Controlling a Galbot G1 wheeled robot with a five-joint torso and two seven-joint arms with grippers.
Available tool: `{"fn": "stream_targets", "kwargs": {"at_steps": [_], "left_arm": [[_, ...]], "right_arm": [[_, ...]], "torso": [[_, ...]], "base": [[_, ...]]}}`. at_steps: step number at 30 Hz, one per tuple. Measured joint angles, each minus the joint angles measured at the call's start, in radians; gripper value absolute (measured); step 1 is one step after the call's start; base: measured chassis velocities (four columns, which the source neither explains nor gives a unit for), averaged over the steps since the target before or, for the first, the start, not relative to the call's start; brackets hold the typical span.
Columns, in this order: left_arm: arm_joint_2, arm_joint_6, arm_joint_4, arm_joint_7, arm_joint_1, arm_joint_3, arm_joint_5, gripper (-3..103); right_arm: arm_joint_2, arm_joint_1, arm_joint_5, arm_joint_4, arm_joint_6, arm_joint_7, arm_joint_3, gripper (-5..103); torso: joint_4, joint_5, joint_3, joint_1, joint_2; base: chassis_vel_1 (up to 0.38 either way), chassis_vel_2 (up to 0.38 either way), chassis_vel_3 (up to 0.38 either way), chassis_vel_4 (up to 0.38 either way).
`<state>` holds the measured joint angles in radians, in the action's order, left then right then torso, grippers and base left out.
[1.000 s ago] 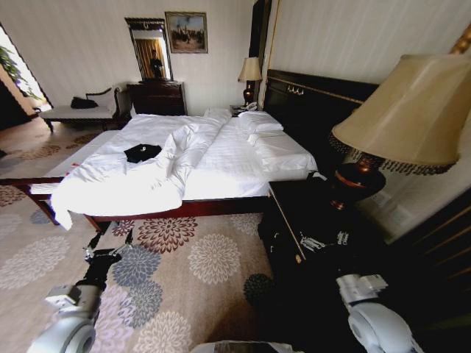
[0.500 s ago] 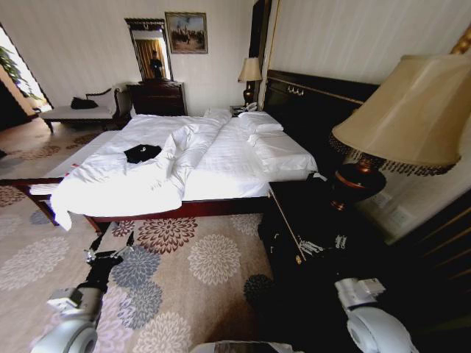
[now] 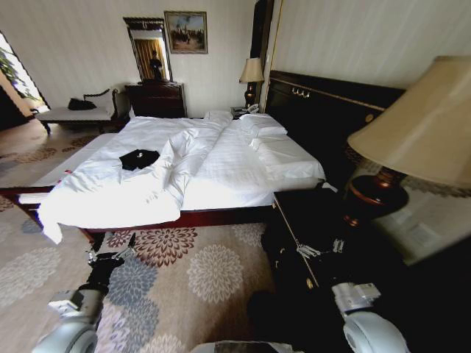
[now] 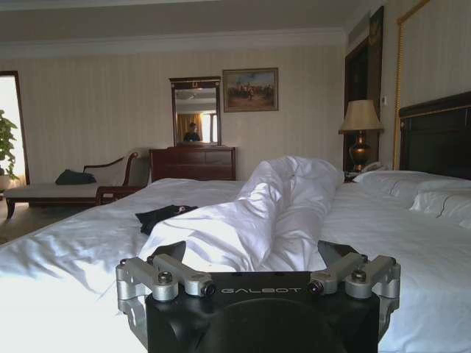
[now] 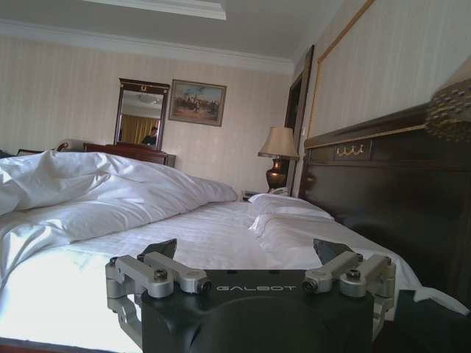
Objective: Fold the clothes on the bed.
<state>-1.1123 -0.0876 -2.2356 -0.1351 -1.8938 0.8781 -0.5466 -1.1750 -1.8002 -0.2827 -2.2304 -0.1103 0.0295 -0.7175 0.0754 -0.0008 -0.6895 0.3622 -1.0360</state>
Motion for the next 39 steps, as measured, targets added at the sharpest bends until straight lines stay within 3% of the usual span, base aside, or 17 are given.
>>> {"fn": "stream_targets", "kwargs": {"at_steps": [39], "left_arm": [[0.034, 0.002, -0.037, -0.002, 0.034, 0.001, 0.010, 100]], "right_arm": [[-0.008, -0.005, 0.008, 0.010, -0.004, 0.005, 0.003, 100]], "torso": [[0.0002, 0.0003, 0.000, 0.000, 0.000]], "base": [[-0.230, 0.230, 0.234, -0.233]]}}
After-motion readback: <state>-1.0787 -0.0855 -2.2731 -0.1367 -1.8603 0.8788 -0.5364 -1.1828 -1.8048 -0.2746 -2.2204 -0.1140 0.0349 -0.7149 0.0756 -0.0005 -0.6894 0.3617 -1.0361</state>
